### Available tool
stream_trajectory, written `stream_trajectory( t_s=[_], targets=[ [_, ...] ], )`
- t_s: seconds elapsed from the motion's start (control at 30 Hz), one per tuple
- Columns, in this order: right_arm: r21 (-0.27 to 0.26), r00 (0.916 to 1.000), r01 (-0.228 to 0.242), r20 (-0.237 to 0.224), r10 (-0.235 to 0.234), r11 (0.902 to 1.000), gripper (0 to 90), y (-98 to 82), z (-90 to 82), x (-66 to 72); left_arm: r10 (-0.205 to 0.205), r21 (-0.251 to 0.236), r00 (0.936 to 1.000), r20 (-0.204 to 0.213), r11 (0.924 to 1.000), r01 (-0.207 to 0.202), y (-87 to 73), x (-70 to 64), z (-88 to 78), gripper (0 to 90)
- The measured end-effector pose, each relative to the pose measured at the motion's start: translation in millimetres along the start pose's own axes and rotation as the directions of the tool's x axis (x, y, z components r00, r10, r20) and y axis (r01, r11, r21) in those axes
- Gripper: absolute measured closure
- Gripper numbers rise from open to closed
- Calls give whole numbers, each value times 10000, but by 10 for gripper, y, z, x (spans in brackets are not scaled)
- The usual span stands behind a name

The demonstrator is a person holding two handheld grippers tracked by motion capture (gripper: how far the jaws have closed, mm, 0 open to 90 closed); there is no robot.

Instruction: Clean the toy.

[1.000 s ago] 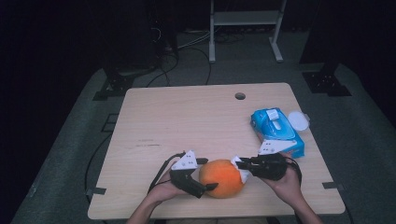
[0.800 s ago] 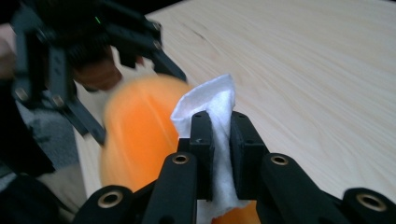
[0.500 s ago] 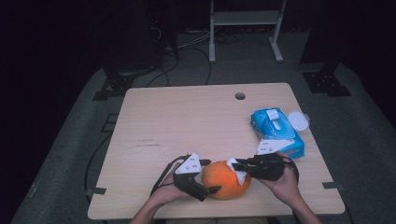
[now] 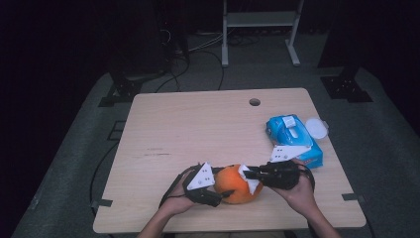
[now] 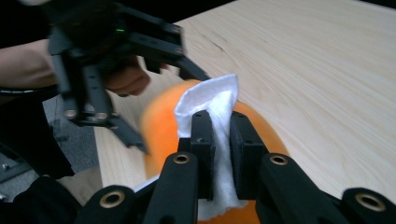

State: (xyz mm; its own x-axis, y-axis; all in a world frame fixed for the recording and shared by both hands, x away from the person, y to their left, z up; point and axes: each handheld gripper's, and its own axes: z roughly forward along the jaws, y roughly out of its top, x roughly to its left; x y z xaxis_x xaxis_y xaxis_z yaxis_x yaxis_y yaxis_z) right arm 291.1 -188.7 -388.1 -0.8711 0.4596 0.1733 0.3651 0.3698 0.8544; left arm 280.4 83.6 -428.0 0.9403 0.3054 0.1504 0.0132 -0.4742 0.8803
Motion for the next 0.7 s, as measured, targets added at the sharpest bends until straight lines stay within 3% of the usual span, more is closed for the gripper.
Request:
stream_trajectory(
  t_s=[0.03,0.1,0.23,0.33,0.47,0.53,0.6,0.7],
  targets=[
    [13,9997,-74,219,74,10000,807,-29,-17,-41,406,33,9992,-8,9992,-406,-8,-43,-9,288],
    [218,9969,-308,728,292,9993,808,-109,-50,-146,793,130,9969,6,9968,-793,-10,-75,-18,281],
    [368,9911,-1183,651,1157,9923,807,-265,-94,-294,907,160,9959,32,9957,-907,6,-112,3,259],
    [177,9951,-888,454,879,9959,807,-187,-72,-173,871,165,9962,5,9961,-871,34,-138,46,245],
    [10,9997,-131,185,131,9999,807,-31,2,30,893,335,9959,-132,9955,-888,40,-167,50,249],
    [93,9995,131,283,-134,9999,807,-15,-4,57,554,334,9984,-148,9979,-549,24,-136,27,262],
    [154,9995,-83,303,78,9998,806,-48,-35,2,-15,255,9999,-130,9997,18,-8,-81,12,263],
    [402,9961,-409,795,377,9984,806,-194,-76,-142,-875,206,9961,-87,9959,877,-83,34,-32,265]
  ],
)
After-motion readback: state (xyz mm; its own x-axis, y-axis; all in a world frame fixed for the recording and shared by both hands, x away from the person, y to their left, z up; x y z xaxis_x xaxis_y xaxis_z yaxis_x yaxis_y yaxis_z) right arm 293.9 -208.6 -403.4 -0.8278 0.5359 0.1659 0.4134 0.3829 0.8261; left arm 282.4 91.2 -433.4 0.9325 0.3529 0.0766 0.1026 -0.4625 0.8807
